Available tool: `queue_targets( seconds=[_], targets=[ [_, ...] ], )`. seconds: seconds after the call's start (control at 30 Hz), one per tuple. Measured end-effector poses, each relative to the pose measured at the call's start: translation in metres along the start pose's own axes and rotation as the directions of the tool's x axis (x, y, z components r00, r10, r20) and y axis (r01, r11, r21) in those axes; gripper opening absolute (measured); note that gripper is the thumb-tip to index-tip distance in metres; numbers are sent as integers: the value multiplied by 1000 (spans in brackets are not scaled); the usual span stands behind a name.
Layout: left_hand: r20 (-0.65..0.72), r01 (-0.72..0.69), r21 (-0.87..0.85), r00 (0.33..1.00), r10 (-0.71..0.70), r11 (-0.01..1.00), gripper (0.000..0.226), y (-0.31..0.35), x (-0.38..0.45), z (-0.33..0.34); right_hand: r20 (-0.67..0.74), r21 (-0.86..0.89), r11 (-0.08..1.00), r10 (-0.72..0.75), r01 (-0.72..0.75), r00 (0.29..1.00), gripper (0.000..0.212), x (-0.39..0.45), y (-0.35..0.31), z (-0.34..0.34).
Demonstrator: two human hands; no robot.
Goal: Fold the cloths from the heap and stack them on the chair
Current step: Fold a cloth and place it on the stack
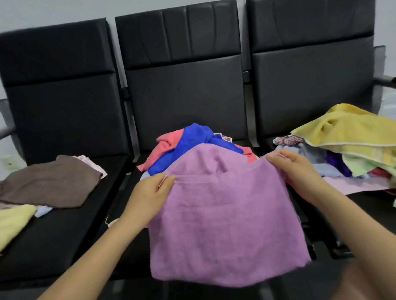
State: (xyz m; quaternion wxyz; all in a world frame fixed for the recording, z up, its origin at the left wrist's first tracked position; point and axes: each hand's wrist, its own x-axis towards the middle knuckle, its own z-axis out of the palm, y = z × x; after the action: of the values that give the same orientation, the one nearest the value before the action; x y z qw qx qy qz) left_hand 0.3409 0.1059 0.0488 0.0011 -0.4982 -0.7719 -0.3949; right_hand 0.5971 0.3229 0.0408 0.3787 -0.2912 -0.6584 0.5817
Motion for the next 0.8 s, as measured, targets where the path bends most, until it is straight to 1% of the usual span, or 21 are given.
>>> queue_targets(
  seconds=[0.07, 0.13, 0.27, 0.37, 0.4, 0.47, 0.53, 0.6, 0.67, 0.7, 0.73, 0.8],
  targets=[
    [-24, 41, -28, 999, -42, 999, 44, -3, 18, 6, -147, -74, 997, -39, 29, 988, 13, 18, -1, 12],
    [-69, 77, -72, 994, -82, 994, 45, -13, 37, 11, -235, -167, 985, -72, 33, 969, 14, 37, -2, 21],
    [-143, 145, -87, 977, -157, 986, 45, -33, 73, 22, -262, -265, 964, -96, 24, 960, 16, 79, 6, 34],
    [-131, 209, -81, 967, -219, 974, 49, -46, 90, 36, -272, -267, 963, -42, -33, 961, 15, 105, 22, 42],
    [-107, 224, -64, 967, -230, 972, 48, -51, 93, 41, -249, -271, 961, -16, -54, 968, 16, 110, 31, 43],
    [-48, 255, 17, 966, -254, 967, 39, -62, 94, 54, -157, -314, 947, 23, -72, 987, 17, 113, 53, 45],
    [8, 277, 93, 960, -279, 956, 36, -67, 91, 63, -36, -445, 896, -5, -11, 999, 16, 116, 72, 42],
    [64, 251, 96, 964, -258, 963, 38, -69, 90, 63, 53, -505, 859, -69, 86, 996, 16, 120, 76, 42],
    [112, 200, 74, 972, -207, 977, 35, -76, 87, 62, 101, -464, 875, -105, 140, 989, 10, 122, 73, 40],
    [121, 176, 88, 975, -186, 980, 37, -79, 83, 60, 122, -448, 880, -111, 155, 986, 14, 122, 72, 40],
    [120, 158, 97, 978, -169, 983, 42, -84, 81, 59, 142, -448, 882, -88, 143, 986, 15, 121, 72, 39],
    [81, 131, 69, 987, -136, 989, 43, -91, 76, 56, 159, -442, 892, -22, 91, 987, 6, 117, 73, 35]
  ],
)
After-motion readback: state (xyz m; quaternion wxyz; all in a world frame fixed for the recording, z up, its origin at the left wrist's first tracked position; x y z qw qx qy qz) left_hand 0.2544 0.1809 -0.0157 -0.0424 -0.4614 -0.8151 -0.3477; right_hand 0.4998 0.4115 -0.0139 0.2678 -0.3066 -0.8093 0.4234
